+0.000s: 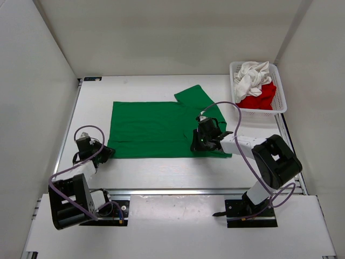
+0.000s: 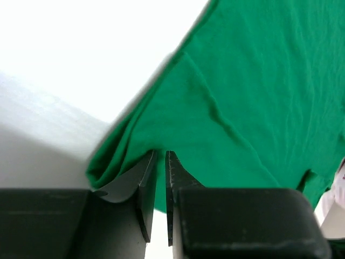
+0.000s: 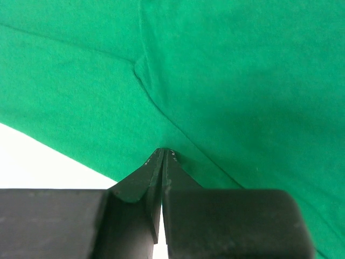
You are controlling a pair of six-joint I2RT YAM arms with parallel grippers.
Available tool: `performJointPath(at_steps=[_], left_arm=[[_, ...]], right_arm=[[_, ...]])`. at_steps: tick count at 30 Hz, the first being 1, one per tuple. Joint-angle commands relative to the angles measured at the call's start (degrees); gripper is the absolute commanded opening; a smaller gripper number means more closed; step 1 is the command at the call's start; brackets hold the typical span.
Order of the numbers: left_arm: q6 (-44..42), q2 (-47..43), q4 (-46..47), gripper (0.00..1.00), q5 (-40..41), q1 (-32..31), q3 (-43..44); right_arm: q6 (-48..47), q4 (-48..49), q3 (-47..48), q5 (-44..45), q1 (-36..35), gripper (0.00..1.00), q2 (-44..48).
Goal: Fold and stack the t-shirts
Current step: Fold the flattened tshirt in 1/3 of the way
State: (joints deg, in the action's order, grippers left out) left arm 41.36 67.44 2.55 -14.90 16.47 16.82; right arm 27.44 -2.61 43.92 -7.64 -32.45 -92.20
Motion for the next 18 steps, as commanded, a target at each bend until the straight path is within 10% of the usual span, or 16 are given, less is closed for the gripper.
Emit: performJointPath(at_steps=[1,4,11,18], left_arm=[[-0.1,-5.9,-5.1,0.23,-1.3,1.8,-1.3],[-1.2,-15.1,-9.9,0.27,2.4,-1.4,1.3],[0.7,-5.9,-8.3,0.19,17.4,-36.7,9.5],[0.4,5.7,-3.9,0.09,10.1,-38.3,11.2]], right_arm=[[0.2,-2.3,-1.9,0.8,-0.2,0.0,2.7],[0.2,-3.0,-1.4,0.5,0.1,0.0,4.7],[0.1,-4.5,2.4,1.5,-1.6,0.0,3.0],[-1.4,-5.9,8.3,3.4,-6.2,0.0,-3.8]])
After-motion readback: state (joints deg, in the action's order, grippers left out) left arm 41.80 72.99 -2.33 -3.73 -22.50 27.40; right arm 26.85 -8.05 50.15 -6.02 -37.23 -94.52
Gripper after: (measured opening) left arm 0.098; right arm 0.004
